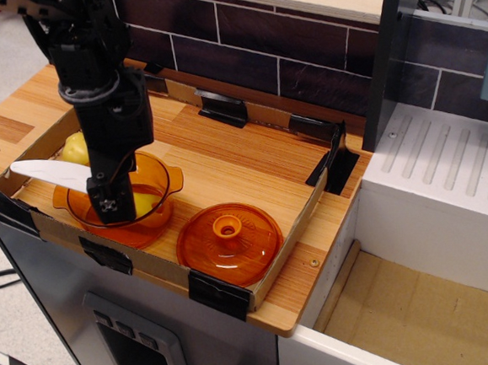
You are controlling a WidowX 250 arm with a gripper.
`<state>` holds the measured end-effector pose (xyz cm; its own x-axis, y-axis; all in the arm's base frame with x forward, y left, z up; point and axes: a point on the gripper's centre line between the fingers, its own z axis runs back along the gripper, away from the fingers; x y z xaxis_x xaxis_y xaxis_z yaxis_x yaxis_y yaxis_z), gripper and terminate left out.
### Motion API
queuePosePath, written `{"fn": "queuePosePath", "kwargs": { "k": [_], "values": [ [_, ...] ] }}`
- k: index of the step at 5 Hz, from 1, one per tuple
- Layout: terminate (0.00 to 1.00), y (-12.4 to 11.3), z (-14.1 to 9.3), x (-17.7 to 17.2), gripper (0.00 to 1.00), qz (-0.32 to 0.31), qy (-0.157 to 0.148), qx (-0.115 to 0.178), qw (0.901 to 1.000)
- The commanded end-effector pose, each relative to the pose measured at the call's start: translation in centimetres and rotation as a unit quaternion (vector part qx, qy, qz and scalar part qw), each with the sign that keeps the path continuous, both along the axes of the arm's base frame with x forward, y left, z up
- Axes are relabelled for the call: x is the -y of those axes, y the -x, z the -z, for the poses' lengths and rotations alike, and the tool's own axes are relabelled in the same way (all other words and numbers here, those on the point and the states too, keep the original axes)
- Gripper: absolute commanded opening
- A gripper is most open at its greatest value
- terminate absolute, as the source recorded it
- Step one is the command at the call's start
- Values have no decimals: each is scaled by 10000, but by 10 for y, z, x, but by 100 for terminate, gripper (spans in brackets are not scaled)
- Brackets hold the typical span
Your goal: Put knife in pot
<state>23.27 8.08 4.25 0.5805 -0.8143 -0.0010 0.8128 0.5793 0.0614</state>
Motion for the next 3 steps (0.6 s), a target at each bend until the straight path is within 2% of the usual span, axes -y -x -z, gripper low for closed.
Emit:
{"fn": "queuePosePath", "kwargs": {
  "k": [1,2,3],
  "values": [
    [0,-8,-62,0,100,-231,352,473,9980],
    [0,-19,-81,-1,100,-916,460,483,9936],
    [0,-19,-81,-1,100,-916,460,483,9936]
  ]
}}
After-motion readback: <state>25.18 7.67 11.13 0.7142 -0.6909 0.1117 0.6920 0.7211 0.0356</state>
